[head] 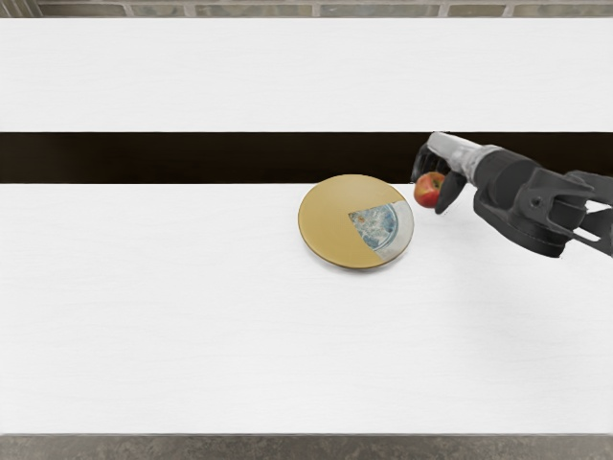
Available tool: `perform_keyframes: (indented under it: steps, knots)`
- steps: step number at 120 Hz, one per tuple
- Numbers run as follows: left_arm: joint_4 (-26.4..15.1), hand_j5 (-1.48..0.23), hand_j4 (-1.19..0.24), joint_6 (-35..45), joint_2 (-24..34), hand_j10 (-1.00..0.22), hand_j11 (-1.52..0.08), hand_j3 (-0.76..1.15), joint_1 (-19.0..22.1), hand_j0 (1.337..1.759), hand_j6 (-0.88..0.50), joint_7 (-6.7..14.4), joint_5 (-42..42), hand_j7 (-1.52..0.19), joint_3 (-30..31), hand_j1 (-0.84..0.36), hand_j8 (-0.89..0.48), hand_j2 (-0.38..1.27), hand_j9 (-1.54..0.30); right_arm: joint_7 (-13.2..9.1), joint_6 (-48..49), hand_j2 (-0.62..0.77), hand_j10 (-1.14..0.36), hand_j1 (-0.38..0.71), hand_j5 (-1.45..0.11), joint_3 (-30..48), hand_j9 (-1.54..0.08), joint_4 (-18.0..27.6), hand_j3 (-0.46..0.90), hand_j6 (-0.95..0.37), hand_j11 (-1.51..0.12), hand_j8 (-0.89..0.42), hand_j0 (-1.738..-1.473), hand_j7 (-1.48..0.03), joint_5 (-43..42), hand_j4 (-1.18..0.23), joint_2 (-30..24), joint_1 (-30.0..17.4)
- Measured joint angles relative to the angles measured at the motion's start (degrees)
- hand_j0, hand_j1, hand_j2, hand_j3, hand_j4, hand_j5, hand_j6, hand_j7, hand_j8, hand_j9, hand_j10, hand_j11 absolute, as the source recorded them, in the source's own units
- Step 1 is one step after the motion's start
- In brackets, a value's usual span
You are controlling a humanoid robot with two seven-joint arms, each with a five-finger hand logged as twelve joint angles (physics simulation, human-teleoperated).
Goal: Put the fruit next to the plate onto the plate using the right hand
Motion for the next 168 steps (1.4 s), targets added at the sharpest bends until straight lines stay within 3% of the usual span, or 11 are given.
perform_keyframes:
  steps: [41, 95, 110, 124, 143, 168]
  knots:
    - [0.00, 0.00, 0.00, 0.00, 0.00, 0.00, 0.00, 0.00, 0.00, 1.658, 0.00, 0.00, 0.00, 0.00, 0.01, 0.35, 0.00, 0.00, 0.00, 0.02, 0.12, 0.13, -0.75, 0.15, -1.04, 2.60, -1.04, -0.13, 0.00, -0.49, -1.04, -0.47, -1.652, -0.99, 0.13, -0.73, 7.40, 0.29]
    - [0.00, 0.00, 0.00, -0.01, 0.00, 0.00, 0.00, 0.00, 0.00, 1.658, 0.00, 0.00, 0.00, 0.00, 0.00, 0.35, 0.00, 0.00, 0.00, 0.00, -0.35, 0.15, -0.75, 0.16, -1.02, 2.63, -1.02, -1.32, 0.00, -0.48, -1.02, -0.47, -1.651, -0.99, -0.12, -0.75, 8.53, -3.47]
    - [0.00, 0.00, 0.00, -0.03, 0.00, 0.00, 0.00, 0.00, 0.00, 1.658, 0.00, 0.00, 0.00, 0.00, 0.00, 0.35, 0.00, 0.00, 0.00, -0.01, -1.53, 0.09, -0.43, -0.05, -0.59, 4.88, -0.59, -4.01, 0.00, -0.29, -0.59, -0.28, -1.654, -0.57, 0.73, -0.43, 10.79, -4.98]
    - [0.00, 0.00, 0.00, -0.01, 0.00, 0.00, 0.00, 0.00, 0.00, 1.658, 0.00, 0.00, 0.00, 0.00, 0.00, 0.35, 0.00, 0.00, 0.00, -0.01, 1.76, 0.05, -0.25, -0.17, -0.34, 9.47, -0.34, -4.40, 0.00, -0.17, -0.34, -0.17, -1.656, -0.33, 3.52, -0.25, 9.87, -5.45]
    - [0.00, 0.00, 0.00, -0.02, 0.00, 0.00, 0.00, 0.00, 0.00, 1.658, 0.00, 0.00, 0.00, 0.00, 0.01, 0.35, 0.00, 0.00, 0.00, -0.01, 15.18, 0.02, -0.13, -0.26, -0.17, 18.29, -0.17, -1.50, 0.00, -0.09, -0.17, -0.09, -1.657, -0.17, 13.28, -0.13, 3.57, -5.80]
    - [0.00, 0.00, 0.00, -0.01, 0.00, 0.00, 0.00, 0.00, 0.00, 1.658, 0.00, 0.00, 0.00, 0.00, 0.00, 0.35, 0.00, 0.00, 0.00, -0.01, 35.31, 0.01, -0.06, -0.30, -0.08, 25.58, -0.08, -0.71, 0.00, -0.05, -0.08, -0.04, -1.658, -0.07, 29.31, -0.06, -8.23, -6.06]
